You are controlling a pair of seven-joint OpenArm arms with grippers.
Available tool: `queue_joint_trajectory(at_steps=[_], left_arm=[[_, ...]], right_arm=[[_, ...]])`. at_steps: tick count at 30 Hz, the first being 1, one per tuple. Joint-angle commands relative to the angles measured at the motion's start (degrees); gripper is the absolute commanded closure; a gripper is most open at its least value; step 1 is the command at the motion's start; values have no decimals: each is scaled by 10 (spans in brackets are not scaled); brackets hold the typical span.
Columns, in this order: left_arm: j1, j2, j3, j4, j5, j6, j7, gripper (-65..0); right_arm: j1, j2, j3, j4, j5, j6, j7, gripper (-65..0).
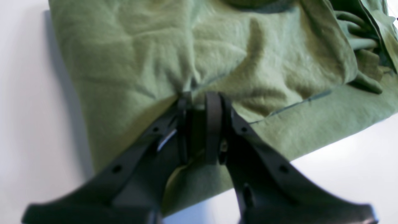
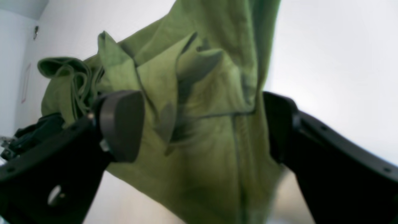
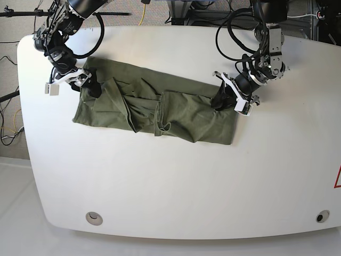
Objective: Fold the T-shirt properly
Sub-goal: 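Grasp the folded end of the olive shirt with the right gripper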
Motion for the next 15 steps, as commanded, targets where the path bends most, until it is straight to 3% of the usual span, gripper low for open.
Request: queue_joint_trajectory(at_steps=[1,15], left_arm=[[1,-6,0,1,24,12,30,-64],[4,-4,1,2,20,12,22,-62]], right_arm=[[-8,-16,-2,3,-49,-10,-35,-546],[1,-9,-8,-12,-47,-10,-16,-545]])
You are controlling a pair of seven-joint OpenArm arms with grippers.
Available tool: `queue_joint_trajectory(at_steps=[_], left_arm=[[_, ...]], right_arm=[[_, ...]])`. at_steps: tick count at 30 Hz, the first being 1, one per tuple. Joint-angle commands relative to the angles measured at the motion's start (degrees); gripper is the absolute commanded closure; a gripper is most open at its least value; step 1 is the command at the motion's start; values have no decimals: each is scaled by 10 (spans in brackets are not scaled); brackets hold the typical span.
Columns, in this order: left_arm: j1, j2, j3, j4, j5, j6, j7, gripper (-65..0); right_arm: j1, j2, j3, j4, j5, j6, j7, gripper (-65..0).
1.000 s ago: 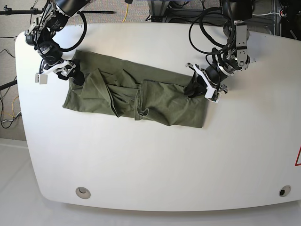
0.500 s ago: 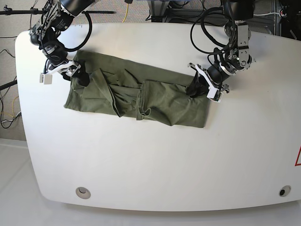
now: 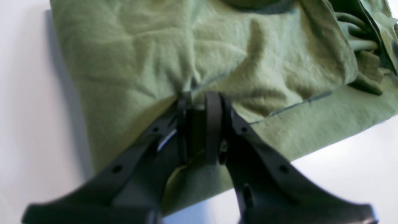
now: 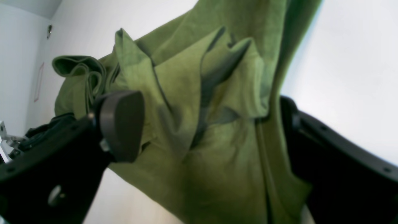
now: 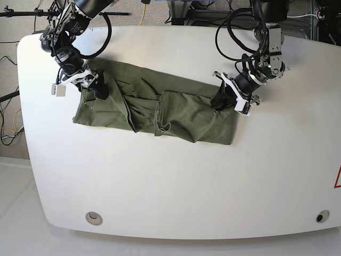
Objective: Fold the T-shirt properly
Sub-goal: 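Grasp the folded end of the olive shirt with the right gripper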
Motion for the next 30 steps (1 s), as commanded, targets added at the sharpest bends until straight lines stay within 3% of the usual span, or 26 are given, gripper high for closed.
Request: queue_joint_trajectory(at_steps=[1,21,25,30], left_arm=[[3,-4,3,2,17,11,24,-63],[15,-3,4,-9,21,11,43,-67],[19,-5,2,-12,21,11,38,-66],[22,-6,4,-15,21,11,38,-66]], right_arm=[[-1,8,-2,-8,-44,-15,-34,-547],[-5,8,-61,-6,-39,-15,-46,-559],[-3,9,-100,-2,-36,-15,-42,-432],[2,7,-103,-1,-37,-15,-42,-161]])
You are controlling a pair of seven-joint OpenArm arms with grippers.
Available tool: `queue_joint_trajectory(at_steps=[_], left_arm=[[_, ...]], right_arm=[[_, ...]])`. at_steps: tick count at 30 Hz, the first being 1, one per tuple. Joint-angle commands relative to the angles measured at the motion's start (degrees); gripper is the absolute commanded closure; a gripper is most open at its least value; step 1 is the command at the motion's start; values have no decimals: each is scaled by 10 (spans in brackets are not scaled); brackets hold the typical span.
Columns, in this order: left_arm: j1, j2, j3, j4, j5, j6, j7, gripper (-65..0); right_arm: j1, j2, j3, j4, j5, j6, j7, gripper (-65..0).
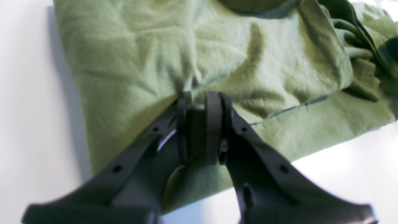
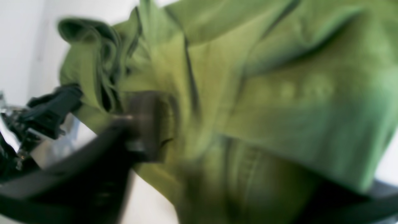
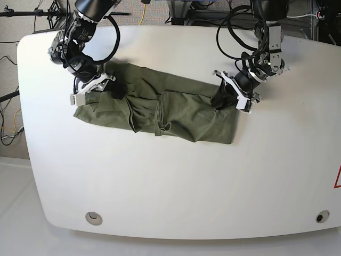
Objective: Fold the T-shirt properly
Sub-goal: 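Grasp the folded end of the olive shirt with the right gripper, then lift and fold the held end with the right gripper toward the left gripper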
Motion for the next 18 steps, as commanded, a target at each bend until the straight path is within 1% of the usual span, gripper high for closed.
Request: queue_joint_trajectory(at_steps=[1,3,9,13,18], left_arm=[[10,-6,2,-8,39,8,53,-66],[10,-6,1,-9,39,8,54,-65],[17,-5,1,-10,41,8,63,-61],[19,-4,1,-8,42,8,63,-60],[18,-2,0,-2,37,8,64,-63]], right_arm=[[1,4,2,2,-24,-5,-25,-108],[3,4,1,3,-24,-5,-24,-49],[2,2,-3,25,-21,-5,-28,-50],[0,2,-9,50,-23,-5,-26,-35],[0,-1,-22,122,-18,-5,-21,-20]])
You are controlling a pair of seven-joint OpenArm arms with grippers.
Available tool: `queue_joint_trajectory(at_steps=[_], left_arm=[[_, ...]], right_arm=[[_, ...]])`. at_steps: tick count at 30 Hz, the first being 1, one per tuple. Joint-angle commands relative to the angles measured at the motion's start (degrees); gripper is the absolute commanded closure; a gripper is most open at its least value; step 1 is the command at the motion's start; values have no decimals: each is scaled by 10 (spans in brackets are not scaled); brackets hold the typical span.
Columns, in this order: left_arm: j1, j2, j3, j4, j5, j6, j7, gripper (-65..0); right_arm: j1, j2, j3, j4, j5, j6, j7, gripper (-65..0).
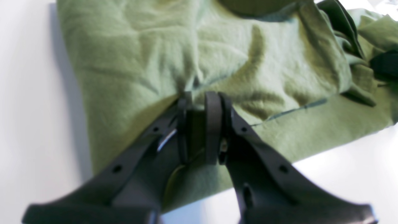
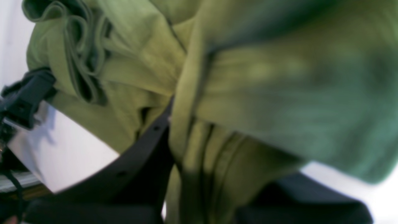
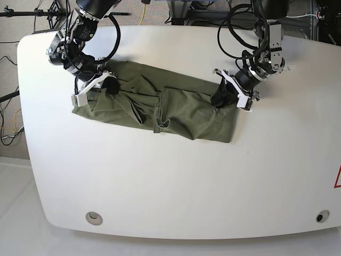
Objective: Fold the T-shirt properly
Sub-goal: 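Lift and fold the held end with the right gripper toward the left gripper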
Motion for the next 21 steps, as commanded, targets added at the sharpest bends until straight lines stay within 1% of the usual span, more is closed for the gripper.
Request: queue_joint_trajectory(at_steps=[1,5,9,17,21], left_arm=[[10,-2,2,-3,46,10,61,-63],[11,-1,2,-4,46,10,62,-62],[13,2,2,-6,43,10,67,-58],[13,3,2,-7,43,10,69,-58],[12,2,4,-6,41,10,66,-59]], right_arm=[[8,5,-5,51,21,6,19,-19],[6,4,-21,89,20,6,18,-20],[-2,3,-53,106,16,6,15,-27],[-3,-4,-115,107,14,6,17,-25],[7,-8,-167,90,14,6,18,-19]])
